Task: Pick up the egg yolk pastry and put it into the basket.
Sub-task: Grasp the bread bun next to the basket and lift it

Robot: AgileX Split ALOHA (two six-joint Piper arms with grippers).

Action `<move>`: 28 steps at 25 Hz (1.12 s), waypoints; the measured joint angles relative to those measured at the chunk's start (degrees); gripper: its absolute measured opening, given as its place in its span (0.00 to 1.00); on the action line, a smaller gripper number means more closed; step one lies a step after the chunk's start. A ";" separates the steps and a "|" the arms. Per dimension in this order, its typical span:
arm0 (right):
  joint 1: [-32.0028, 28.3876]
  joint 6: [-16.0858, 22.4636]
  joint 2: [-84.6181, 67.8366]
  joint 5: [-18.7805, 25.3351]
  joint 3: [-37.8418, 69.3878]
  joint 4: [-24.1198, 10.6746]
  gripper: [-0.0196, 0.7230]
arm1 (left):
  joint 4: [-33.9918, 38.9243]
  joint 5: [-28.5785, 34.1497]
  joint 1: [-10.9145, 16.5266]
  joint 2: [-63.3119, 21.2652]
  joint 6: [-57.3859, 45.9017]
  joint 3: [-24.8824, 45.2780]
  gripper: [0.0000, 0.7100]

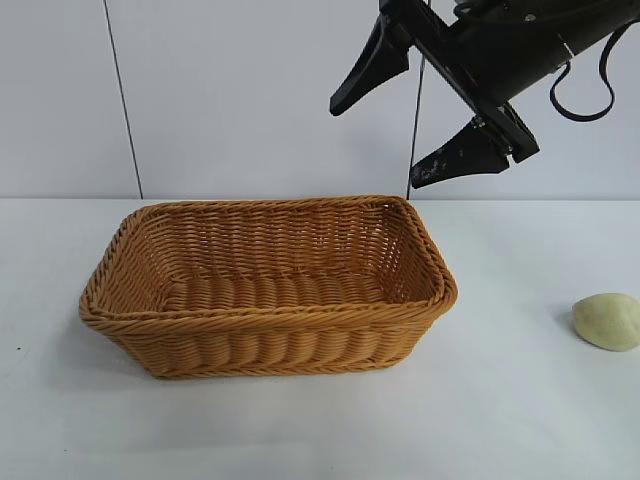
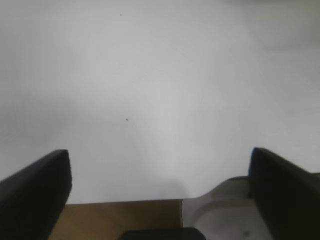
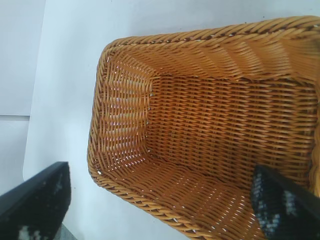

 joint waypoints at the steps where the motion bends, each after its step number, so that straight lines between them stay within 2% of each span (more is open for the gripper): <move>1: 0.00 0.00 0.00 0.07 0.00 0.00 0.96 | -0.06 0.00 0.00 -1.57 0.00 0.00 0.98; 5: 0.00 0.00 0.00 1.16 -0.23 -0.92 0.96 | -0.12 0.00 0.00 -7.05 0.00 0.00 0.98; 9: 0.06 1.88 0.02 3.78 -3.02 -6.68 0.96 | -0.12 0.06 0.00 -13.76 0.00 0.00 0.98; 13: 0.06 8.30 0.02 7.18 -6.89 -17.91 0.96 | -0.12 0.06 0.00 -21.26 0.00 0.00 0.98; 15: 0.06 12.54 0.02 8.22 -8.11 -26.25 0.96 | -0.12 0.06 0.00 -24.58 0.00 0.00 0.98; 19: 0.06 20.64 0.02 10.95 -8.47 -43.06 0.96 | -0.18 0.11 0.00 -25.45 0.00 0.07 0.98; 21: -0.50 23.37 0.02 12.24 -8.47 -49.53 0.96 | -0.29 0.11 0.00 -25.57 0.00 0.07 0.98; 23: -2.12 25.12 0.02 13.24 -8.47 -53.75 0.96 | -0.29 0.11 0.00 -25.62 0.00 0.07 0.98; 25: -4.48 25.56 0.02 13.56 -8.47 -54.92 0.96 | -0.29 0.11 0.00 -25.63 0.00 0.07 0.98; 28: -8.71 25.69 0.02 13.85 -8.47 -54.92 0.96 | -0.29 0.11 0.00 -25.63 0.00 0.07 0.98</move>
